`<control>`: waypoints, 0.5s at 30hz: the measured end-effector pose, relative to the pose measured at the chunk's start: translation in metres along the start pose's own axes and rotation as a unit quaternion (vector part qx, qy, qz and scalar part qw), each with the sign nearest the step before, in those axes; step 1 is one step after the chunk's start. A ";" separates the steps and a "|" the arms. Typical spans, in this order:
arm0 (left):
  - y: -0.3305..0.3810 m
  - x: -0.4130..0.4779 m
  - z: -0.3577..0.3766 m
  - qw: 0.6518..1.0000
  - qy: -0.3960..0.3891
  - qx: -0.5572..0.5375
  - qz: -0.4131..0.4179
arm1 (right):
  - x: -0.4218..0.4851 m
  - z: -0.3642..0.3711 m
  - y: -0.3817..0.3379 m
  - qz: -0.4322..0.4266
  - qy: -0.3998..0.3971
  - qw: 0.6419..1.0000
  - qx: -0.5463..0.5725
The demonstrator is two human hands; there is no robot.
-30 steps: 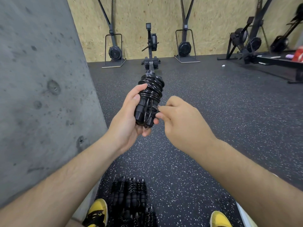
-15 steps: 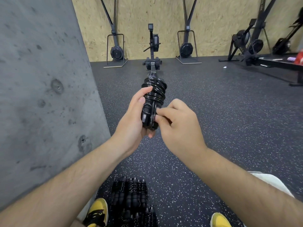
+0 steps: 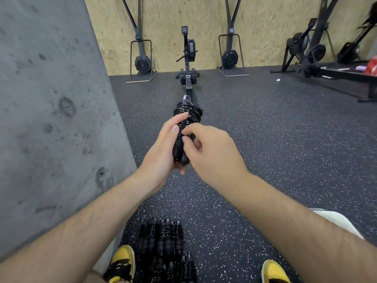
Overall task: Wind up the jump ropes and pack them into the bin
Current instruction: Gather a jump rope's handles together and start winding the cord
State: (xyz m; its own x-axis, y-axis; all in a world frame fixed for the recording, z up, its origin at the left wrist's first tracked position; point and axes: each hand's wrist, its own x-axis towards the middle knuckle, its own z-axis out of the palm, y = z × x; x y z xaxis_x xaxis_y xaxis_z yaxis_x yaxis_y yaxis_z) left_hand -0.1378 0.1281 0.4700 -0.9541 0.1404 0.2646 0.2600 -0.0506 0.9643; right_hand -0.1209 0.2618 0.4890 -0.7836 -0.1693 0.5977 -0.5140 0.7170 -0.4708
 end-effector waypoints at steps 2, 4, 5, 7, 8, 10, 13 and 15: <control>-0.005 0.001 0.000 1.000 -0.007 -0.002 -0.002 | 0.003 -0.001 0.001 -0.011 -0.007 0.997 -0.072; -0.009 0.002 -0.001 1.000 -0.004 0.000 -0.002 | 0.005 0.001 0.003 -0.038 0.003 0.990 -0.136; -0.011 0.003 -0.001 1.000 -0.002 0.006 0.003 | 0.005 0.002 0.005 -0.055 0.014 0.986 -0.160; -0.012 0.006 -0.003 0.999 -0.001 0.042 0.016 | 0.005 0.002 0.005 -0.076 0.028 0.979 -0.189; -0.013 0.007 -0.004 0.998 -0.002 0.067 0.021 | 0.005 0.002 0.004 -0.078 0.021 0.978 -0.195; -0.014 0.007 -0.005 0.993 -0.011 0.111 0.029 | 0.008 0.001 0.005 -0.062 0.000 0.984 -0.169; -0.020 0.003 -0.003 0.987 -0.036 0.153 0.029 | 0.014 -0.003 0.009 0.001 0.035 0.999 -0.041; -0.024 0.000 0.000 0.987 -0.039 0.154 0.027 | 0.015 -0.002 0.013 0.015 0.049 0.999 -0.005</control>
State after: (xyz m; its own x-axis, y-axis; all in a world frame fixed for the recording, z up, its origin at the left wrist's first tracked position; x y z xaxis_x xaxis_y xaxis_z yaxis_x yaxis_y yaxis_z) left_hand -0.1439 0.1292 0.4473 -0.9262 0.2221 0.3046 0.3549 0.2411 0.9033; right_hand -0.1385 0.2702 0.4932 -0.7602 -0.0815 0.6446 -0.4878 0.7269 -0.4834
